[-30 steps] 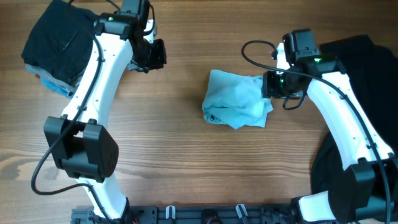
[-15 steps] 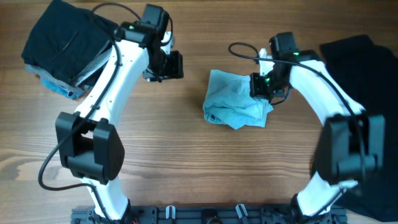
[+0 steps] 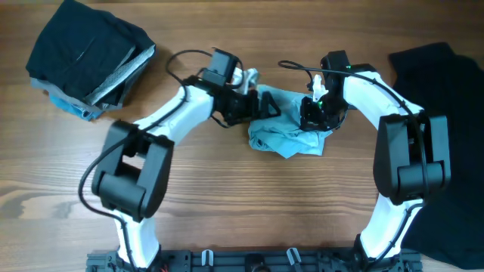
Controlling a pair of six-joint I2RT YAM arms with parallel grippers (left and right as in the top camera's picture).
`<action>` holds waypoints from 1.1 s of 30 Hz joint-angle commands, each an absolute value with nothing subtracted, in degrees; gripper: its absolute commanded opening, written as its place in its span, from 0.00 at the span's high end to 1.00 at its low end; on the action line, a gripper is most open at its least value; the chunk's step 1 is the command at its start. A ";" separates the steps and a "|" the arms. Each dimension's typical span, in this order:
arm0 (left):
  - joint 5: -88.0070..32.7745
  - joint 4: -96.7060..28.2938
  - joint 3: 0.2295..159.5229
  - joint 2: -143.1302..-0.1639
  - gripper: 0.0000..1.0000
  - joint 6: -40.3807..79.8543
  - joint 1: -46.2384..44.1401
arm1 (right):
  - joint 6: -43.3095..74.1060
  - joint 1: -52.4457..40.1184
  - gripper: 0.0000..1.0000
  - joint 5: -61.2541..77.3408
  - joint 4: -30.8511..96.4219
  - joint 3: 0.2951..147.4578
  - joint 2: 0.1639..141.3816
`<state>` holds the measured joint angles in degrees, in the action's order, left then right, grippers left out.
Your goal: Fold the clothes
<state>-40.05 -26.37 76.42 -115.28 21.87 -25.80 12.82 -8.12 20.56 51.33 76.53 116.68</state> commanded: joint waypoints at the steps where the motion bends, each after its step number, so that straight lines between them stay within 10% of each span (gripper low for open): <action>1: -42.15 -23.75 75.75 -119.68 0.07 23.68 -29.02 | 13.52 -8.23 0.96 21.76 51.48 75.75 116.71; 8: -38.57 -20.08 75.75 -127.37 0.39 26.41 -30.55 | 13.43 -8.23 0.96 26.06 51.62 75.75 116.29; 13: -30.98 -18.72 75.75 -127.98 0.96 26.15 -31.00 | 13.50 -8.08 0.96 25.85 53.67 75.75 110.56; 22: -47.94 -35.64 91.44 -119.70 0.96 18.17 -14.24 | 13.61 -2.07 0.94 21.37 55.33 75.75 86.94; 33: -44.45 -24.14 111.02 -117.03 0.96 18.41 11.22 | 15.64 -2.07 0.95 22.35 55.37 75.75 86.39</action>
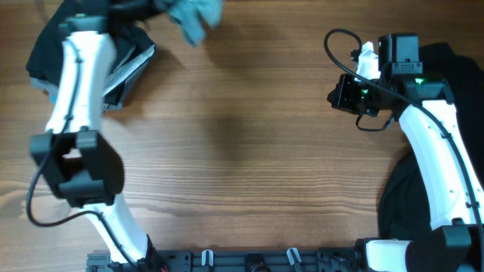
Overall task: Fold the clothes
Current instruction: 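Carry the bundle with the left gripper onto the dark clothes stack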
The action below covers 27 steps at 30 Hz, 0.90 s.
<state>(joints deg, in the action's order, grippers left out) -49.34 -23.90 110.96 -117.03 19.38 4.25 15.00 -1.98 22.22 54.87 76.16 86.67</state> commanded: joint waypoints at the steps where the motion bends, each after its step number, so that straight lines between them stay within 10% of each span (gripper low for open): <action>1: -41.78 -25.76 111.00 -117.03 0.96 18.39 13.91 | 15.64 -2.07 0.95 22.33 55.68 75.75 86.41; 5: -35.94 -39.62 111.00 -117.03 0.89 16.45 24.25 | 15.44 -2.07 0.95 22.28 55.66 75.75 86.41; 8: -28.49 -48.66 111.00 -116.99 0.05 12.97 28.64 | 15.40 -2.07 0.95 22.31 54.15 75.75 86.41; 9: -27.90 -50.94 111.02 -116.75 0.00 11.92 30.30 | 15.27 -2.07 0.95 22.28 54.17 75.75 86.39; 20: -27.99 -64.05 111.02 -97.32 0.00 2.70 36.10 | 11.94 -2.13 0.95 22.35 50.83 75.75 86.24; 27: -18.83 -74.87 111.02 -86.39 0.00 -9.74 11.99 | 4.40 -6.59 0.90 22.46 45.15 77.73 74.56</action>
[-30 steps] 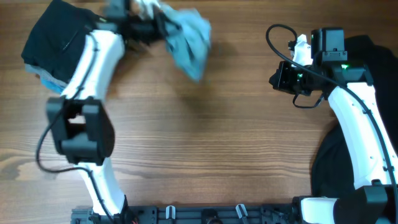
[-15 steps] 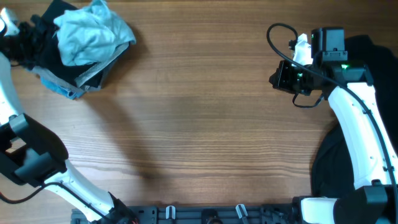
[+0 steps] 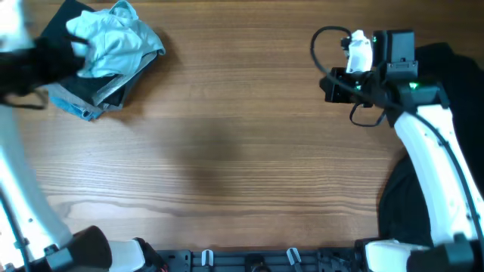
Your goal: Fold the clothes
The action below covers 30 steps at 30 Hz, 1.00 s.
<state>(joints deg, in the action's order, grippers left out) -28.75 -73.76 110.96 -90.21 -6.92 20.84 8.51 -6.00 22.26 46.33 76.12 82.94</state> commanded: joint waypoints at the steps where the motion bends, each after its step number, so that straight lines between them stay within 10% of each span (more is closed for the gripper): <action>1: -14.83 -74.98 111.02 -85.21 0.00 -7.84 9.56 | 4.40 -6.57 0.84 22.46 44.86 77.73 72.99; 3: -6.37 -75.05 111.02 -80.64 0.00 -4.82 3.77 | 2.42 -6.57 0.64 22.48 44.14 77.73 66.32; 5: -1.06 -75.61 111.02 -74.37 0.00 -4.84 -0.27 | 1.52 -6.57 0.06 22.48 44.16 77.73 58.41; 6: 0.10 -76.23 111.02 -72.05 0.00 -4.84 -0.75 | 1.56 -6.57 0.00 22.48 44.10 77.73 55.75; 21: 0.08 -78.32 111.00 -58.06 0.00 -4.89 -0.80 | 2.09 -6.59 0.00 22.50 56.23 77.21 50.11; 30: 0.08 -78.32 111.00 -58.06 0.00 -4.89 -0.80 | -11.86 -6.57 0.00 19.70 12.88 41.80 27.73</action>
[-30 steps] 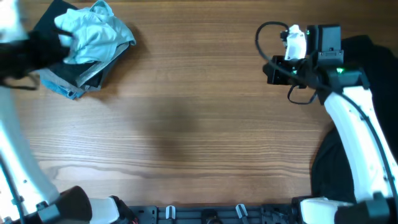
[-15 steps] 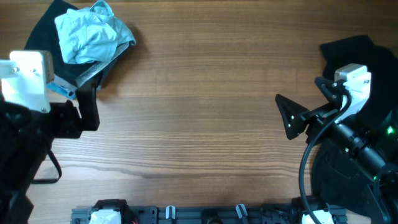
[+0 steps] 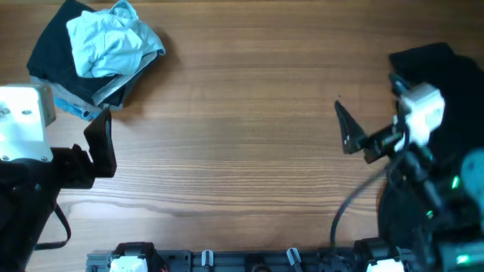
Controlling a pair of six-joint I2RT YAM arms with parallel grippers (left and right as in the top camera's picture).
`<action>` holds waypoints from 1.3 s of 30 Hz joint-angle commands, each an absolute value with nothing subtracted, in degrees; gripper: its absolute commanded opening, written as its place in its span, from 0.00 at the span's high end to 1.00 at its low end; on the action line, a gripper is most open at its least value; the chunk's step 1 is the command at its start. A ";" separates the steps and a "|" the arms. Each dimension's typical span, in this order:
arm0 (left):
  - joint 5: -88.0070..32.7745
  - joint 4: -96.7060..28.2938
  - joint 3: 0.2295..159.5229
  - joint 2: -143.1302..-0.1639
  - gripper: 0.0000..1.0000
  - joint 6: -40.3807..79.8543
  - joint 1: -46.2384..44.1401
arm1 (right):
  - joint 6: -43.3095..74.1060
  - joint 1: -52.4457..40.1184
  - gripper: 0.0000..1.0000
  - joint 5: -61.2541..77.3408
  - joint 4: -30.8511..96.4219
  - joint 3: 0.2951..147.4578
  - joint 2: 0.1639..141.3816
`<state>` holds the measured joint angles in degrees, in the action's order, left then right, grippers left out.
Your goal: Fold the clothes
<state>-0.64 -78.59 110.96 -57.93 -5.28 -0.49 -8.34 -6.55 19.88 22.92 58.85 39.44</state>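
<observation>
A crumpled light blue garment [image 3: 113, 39] lies on top of a stack of dark folded clothes [image 3: 57, 64] at the far left corner. My left gripper [image 3: 100, 145] hangs raised near the left edge, below the stack, and holds nothing. Its fingers overlap from above, so the gap between them does not show. My right gripper [image 3: 349, 128] is raised at the right, pointing left, and is also empty. It is seen edge-on, so its state is unclear. A heap of dark unfolded clothes [image 3: 435, 68] lies at the far right, partly under the right arm.
Bare wooden table [image 3: 242, 136] stretches between the two arms. The arms' bases and a black rail [image 3: 249, 261] run along the near edge. A blue-grey item [image 3: 76, 108] pokes out from the bottom of the stack.
The left arm has drawn back from beside the stack to the near left, and the right arm from the far right to the near right. Both are raised closer to the camera. The blue garment has not moved.
Both grippers worked on the light blue garment at the table's middle. Then the left one carried it toward the far left stack while the right arm withdrew. Then the garment lay on the stack. Now both arms are pulled back and raised.
</observation>
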 commanded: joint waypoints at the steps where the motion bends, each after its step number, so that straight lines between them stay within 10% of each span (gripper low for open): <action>1: 0.08 -78.32 111.00 -58.06 0.00 -4.89 -0.80 | -11.84 -6.57 0.00 20.23 10.39 35.92 22.70; 12: 0.08 -78.32 111.00 -58.06 0.00 -4.89 -0.80 | -11.94 -6.57 0.00 24.03 -7.31 -0.01 0.19; 31: -0.89 -78.96 110.63 -56.64 0.00 -5.28 -0.12 | -12.01 -6.57 0.00 24.03 -1.89 0.30 0.93; 39: -6.74 -35.75 62.28 -36.71 0.00 4.01 2.48 | -12.01 -6.57 0.00 24.03 -1.89 0.30 0.93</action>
<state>-4.80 -44.01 78.78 -43.44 -0.21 2.07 -11.70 -6.57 23.00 -1.74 0.36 1.06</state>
